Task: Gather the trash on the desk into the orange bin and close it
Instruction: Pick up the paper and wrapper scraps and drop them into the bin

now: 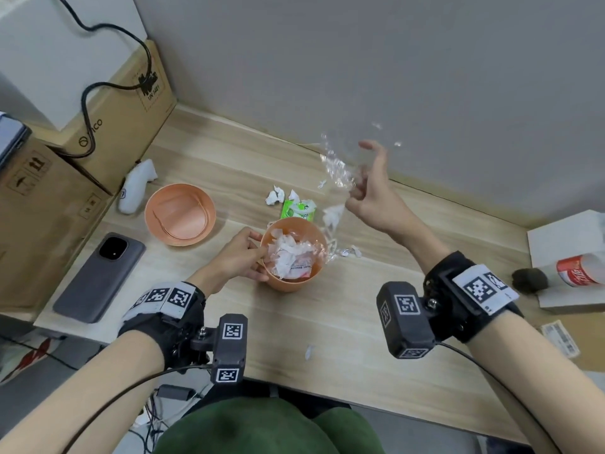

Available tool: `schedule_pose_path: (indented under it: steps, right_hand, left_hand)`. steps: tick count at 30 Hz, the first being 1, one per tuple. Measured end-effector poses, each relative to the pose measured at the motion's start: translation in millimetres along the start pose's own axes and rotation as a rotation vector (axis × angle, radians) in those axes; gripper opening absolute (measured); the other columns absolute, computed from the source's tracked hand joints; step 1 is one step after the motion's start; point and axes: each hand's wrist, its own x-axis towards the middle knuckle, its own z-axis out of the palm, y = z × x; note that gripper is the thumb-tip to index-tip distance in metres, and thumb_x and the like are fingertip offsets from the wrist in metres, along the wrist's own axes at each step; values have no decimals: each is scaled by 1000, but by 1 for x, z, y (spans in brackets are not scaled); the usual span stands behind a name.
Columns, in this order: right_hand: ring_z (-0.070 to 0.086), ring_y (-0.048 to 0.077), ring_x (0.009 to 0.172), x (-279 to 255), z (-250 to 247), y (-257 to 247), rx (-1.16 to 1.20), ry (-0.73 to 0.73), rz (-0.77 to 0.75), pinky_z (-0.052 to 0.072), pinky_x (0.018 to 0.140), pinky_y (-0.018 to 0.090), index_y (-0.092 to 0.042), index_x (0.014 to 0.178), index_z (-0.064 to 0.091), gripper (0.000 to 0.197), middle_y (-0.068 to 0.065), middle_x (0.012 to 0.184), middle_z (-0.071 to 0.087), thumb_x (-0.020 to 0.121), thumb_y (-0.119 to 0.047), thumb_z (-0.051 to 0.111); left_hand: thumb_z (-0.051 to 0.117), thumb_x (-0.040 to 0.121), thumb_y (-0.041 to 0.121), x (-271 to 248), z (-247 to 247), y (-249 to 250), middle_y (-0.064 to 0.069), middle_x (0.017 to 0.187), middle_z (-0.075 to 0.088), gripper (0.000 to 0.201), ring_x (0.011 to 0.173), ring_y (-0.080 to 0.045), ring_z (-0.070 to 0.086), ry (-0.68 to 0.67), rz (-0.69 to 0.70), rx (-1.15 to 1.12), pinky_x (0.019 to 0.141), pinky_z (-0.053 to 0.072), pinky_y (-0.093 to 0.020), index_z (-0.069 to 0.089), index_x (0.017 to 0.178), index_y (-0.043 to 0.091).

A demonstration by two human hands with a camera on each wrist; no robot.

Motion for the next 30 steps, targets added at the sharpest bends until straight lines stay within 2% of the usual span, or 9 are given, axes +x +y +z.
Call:
schedule_pose_path:
  steps: [4,8,11,13,16,21,24,27,30]
  right_hand:
    - [58,14,72,-9,-8,35,-29,229,118,50,68,26,-16,94,67,40,2,78,59,82,9,39]
    - [62,18,101,-35,-13,75,159,314,361,59,80,39,-12,74,56,35,9,120,59,97,-6,31]
    - [64,33,77,-57,-9,90,218,336,430,58,78,48,-16,70,49,37,11,91,60,90,8,29]
    - [46,24,59,-72,-3,95,250,375,414,58,71,50,-25,64,44,45,4,72,44,83,13,27]
    - [42,14,69,-92,2,104,230,379,403,56,62,41,-29,78,44,33,-1,86,43,83,2,35]
    - [53,2,70,-115,12,117,36,182,353,48,70,17,-29,130,31,62,-8,106,46,82,-15,68]
    - [57,6,55,-122,31,119,-172,14,289,51,61,26,-31,109,57,37,7,89,68,79,-11,65]
    - [57,19,73,-131,52,114,-345,-161,216,47,71,31,-31,76,65,18,3,81,68,75,-20,51]
    - [46,21,101,-136,71,113,-431,-352,169,37,86,24,-12,77,68,18,3,104,55,81,-18,51]
  left_hand:
    - [62,92,13,4,-5,1,-12,85,64,36,58,-17,68,0,-3,9,59,61,-30,45,123,6]
    - [62,93,11,7,-7,4,-12,82,64,36,55,-18,66,23,7,3,55,60,-30,44,123,3]
    - [62,94,15,9,-6,5,-13,84,65,35,53,-16,66,12,18,10,56,60,-30,45,123,4]
    - [61,94,13,10,-6,5,-14,86,67,35,52,-16,67,5,26,17,56,60,-29,44,123,4]
    - [59,93,9,10,-6,4,-14,87,67,35,53,-19,67,7,24,29,58,61,-30,44,124,5]
    - [58,92,4,7,-7,3,-15,87,66,33,53,-19,67,25,36,24,58,62,-30,44,122,5]
    - [56,93,3,3,-9,0,-17,91,64,32,51,-18,68,48,30,16,56,62,-29,43,122,6]
    - [56,93,3,-2,-13,-5,-17,91,65,31,50,-18,68,65,19,17,55,61,-29,42,121,7]
    - [55,92,2,-6,-18,-9,-17,91,65,32,51,-20,68,74,18,17,55,61,-28,42,121,7]
